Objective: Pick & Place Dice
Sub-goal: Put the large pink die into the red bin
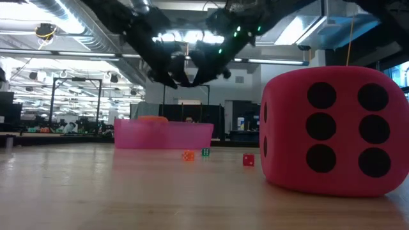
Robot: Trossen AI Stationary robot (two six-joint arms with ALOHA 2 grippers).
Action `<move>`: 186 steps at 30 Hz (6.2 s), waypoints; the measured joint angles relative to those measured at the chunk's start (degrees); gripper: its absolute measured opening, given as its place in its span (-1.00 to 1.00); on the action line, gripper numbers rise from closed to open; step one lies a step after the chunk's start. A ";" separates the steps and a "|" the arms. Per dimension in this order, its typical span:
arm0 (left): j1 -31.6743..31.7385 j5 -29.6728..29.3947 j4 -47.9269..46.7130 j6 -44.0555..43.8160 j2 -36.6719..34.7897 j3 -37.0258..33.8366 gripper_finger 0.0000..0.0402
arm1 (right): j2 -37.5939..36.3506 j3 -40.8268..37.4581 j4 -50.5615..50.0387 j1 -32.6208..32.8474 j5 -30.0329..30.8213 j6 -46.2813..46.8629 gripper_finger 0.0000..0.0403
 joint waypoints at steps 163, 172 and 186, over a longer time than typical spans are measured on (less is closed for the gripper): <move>-9.07 -5.92 0.08 1.81 -29.97 -23.41 0.99 | -22.18 -29.22 -40.74 10.95 -4.29 -2.57 0.83; -9.07 -5.92 0.08 1.79 -29.97 -23.41 0.99 | -22.18 -29.22 -42.27 10.64 -5.40 -1.67 0.97; -9.07 -5.92 0.08 1.79 -29.97 -23.41 0.99 | -22.18 -29.22 -42.68 10.47 -3.86 -1.85 0.98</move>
